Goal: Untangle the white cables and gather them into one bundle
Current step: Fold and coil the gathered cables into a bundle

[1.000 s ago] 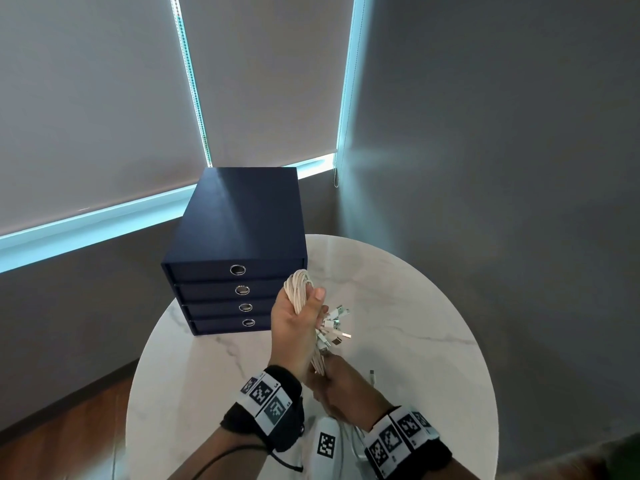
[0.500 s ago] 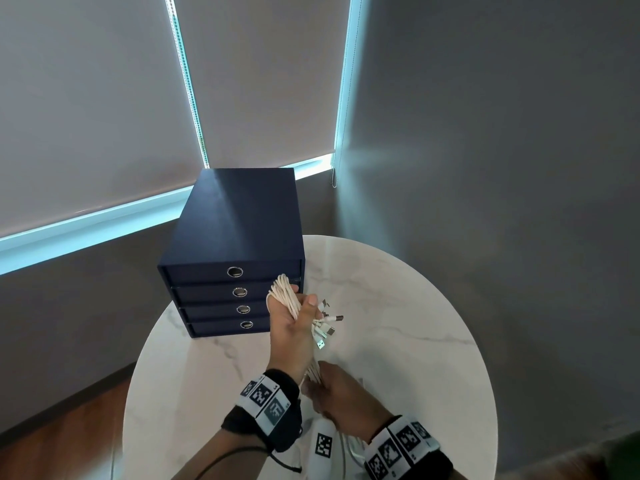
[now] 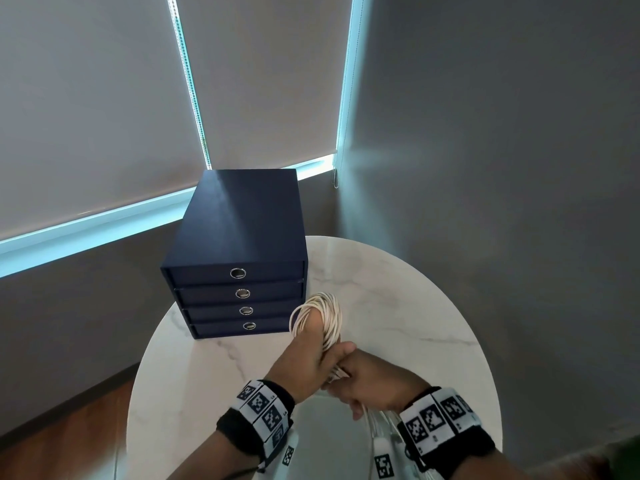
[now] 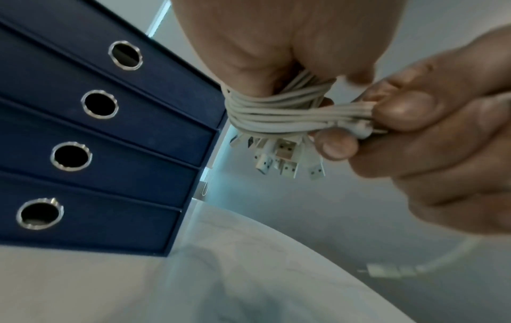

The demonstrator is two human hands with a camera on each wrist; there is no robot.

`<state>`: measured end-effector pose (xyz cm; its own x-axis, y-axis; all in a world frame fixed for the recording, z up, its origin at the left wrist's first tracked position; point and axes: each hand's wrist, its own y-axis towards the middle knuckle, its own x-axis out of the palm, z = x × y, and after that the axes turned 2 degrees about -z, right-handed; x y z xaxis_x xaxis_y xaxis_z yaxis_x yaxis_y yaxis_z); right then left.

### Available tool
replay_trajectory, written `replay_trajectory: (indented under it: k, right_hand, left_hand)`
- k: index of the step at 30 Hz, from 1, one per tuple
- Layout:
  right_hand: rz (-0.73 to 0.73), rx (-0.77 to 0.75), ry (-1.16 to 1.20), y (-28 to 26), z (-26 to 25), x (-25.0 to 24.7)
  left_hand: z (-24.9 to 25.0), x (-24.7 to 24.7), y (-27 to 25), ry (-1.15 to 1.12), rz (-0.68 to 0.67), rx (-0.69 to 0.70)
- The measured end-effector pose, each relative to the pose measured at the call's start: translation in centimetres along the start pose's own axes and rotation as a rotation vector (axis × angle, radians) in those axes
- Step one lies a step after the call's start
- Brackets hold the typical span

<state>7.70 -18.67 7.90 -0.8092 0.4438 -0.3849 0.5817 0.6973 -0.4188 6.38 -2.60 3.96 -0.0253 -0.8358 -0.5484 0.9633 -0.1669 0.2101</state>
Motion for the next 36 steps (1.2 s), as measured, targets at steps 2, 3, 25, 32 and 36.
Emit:
replay_trajectory:
  k: [2,3,25,32,36]
  right_hand:
    - [-0.031,0.013,0.062,-0.2,-0.2,-0.4]
    - [-0.050,0.028,0.084,-0.4,-0.3,-0.6]
    - [0.131,-0.014,-0.370,-1.7,1.9,-2.9]
    - [0.323,-0.093,-0.666,-0.1,3.0,-4.4]
    - [0.305,-0.003,-0.685,-0.7,4.6,-4.5]
  left_hand:
    - [0.3,-0.3,-0.4,0.022,-0.139,-0.002]
    - [0.5,-0.5,-0.6,0.044,-0.209,-0.031]
    - [-2.1,0.9,-1.7,0.518,-0.184,-0.115]
    - [-1.1,1.7,-0.8,0.201,-0.150,-0.303]
    - [-2.8,0.7,-0.3,0.171,-0.074,-0.438]
